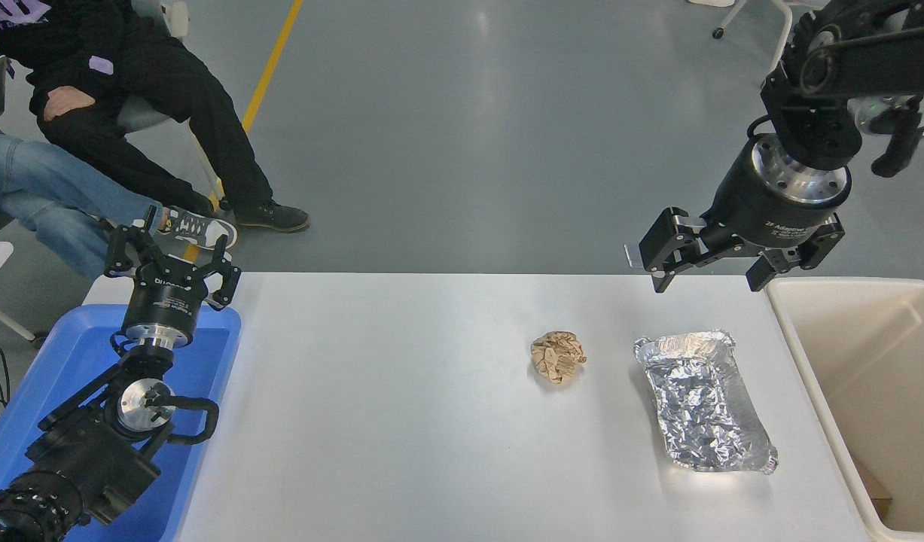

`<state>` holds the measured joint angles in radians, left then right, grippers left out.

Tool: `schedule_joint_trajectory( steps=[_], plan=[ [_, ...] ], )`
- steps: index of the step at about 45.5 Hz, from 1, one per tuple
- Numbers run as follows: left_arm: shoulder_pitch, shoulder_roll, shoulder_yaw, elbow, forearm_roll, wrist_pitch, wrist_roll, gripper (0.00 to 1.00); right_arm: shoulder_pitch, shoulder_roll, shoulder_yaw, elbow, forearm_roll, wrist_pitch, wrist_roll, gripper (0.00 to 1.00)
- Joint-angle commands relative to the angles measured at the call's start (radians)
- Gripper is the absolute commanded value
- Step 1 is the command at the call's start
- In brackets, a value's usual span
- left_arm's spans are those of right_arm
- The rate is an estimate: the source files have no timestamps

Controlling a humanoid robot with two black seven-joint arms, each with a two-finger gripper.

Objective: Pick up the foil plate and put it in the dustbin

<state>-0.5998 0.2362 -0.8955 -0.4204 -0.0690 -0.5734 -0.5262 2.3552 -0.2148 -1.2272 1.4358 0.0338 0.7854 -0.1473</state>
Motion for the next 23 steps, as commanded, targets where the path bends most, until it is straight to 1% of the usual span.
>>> schedule_joint_trajectory(
  steps=[1, 23],
  plan=[
    [0.0, 0.0, 0.003, 0.0, 0.002, 0.001, -0.002, 0.99, -0.001, 0.0, 0.0, 0.0, 0.0, 0.0, 0.0, 1.0],
    [0.0, 0.0, 0.001, 0.0, 0.0, 0.001, 0.0, 0.99, 0.001, 0.003, 0.0, 0.0, 0.0, 0.0, 0.0, 1.0]
  ],
)
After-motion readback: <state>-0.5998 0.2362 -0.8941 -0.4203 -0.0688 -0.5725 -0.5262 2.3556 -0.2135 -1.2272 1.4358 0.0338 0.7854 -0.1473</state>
